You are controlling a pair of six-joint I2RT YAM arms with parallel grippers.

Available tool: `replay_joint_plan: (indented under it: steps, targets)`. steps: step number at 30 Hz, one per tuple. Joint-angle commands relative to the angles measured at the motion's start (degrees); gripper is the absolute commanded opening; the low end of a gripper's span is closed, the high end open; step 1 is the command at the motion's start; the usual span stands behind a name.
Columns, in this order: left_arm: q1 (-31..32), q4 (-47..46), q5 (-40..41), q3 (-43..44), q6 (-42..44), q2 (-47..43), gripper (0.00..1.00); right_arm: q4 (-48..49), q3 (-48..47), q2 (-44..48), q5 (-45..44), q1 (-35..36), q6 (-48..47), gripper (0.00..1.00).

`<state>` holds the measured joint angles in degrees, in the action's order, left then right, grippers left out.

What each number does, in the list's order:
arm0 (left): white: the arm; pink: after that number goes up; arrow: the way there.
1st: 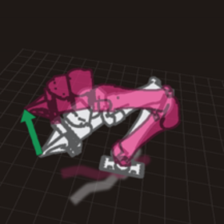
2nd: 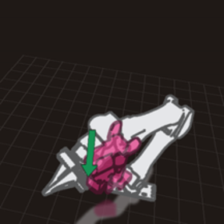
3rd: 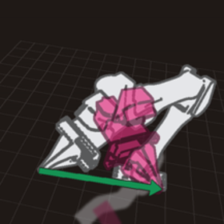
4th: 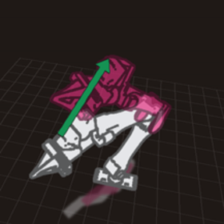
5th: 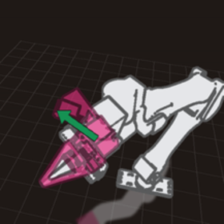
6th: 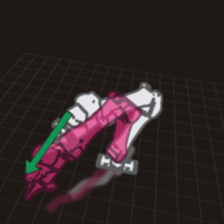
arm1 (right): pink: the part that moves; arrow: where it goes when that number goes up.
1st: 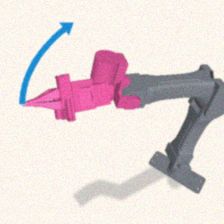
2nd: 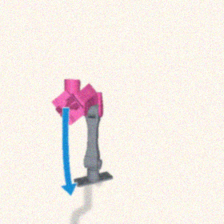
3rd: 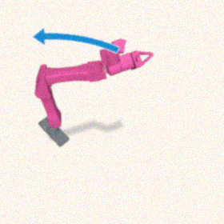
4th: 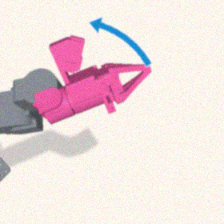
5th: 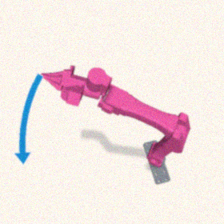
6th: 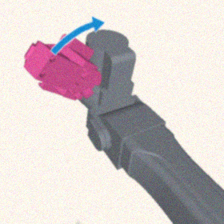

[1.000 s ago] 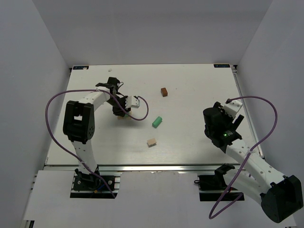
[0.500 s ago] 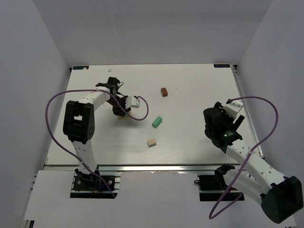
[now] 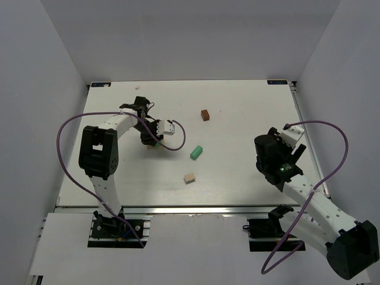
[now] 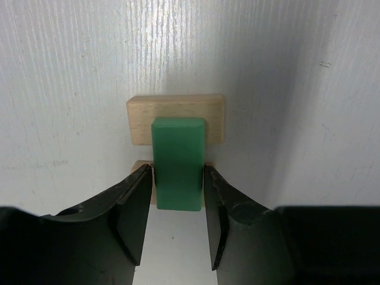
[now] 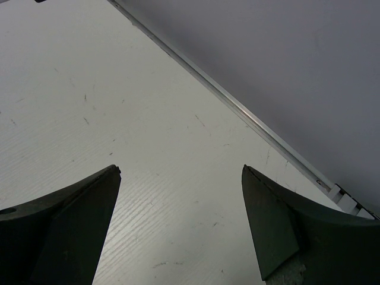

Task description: Build the wood block tower

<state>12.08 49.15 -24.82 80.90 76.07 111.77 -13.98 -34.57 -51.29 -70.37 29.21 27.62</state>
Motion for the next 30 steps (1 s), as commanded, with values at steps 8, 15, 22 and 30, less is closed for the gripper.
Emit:
replay_joint_plan:
  steps: [8, 15, 22, 30]
  targets:
    - [-0.5, 0.7, -2.6, 0.9, 0.6, -3.7, 0.98, 0.1, -0.3, 0.6, -2.7, -0.3, 0.2, 0.88]
    - [-0.4, 2.9, -5.4, 3.2, 0.7, -6.2, 0.98, -0.3, -0.4, 1.1, -2.5, -0.3, 0.3, 0.88]
    - [-0.5, 0.0, -8.3, 3.7, -3.1, -11.2, 0.98, -0.2, 0.1, 3.3, -1.0, -0.3, 0.4, 0.88]
    - [-0.1, -29.3, -6.9, 8.8, -48.4, -9.8, 0.98, 0.5, -0.2, 3.7, 2.4, -0.3, 0.5, 0.9]
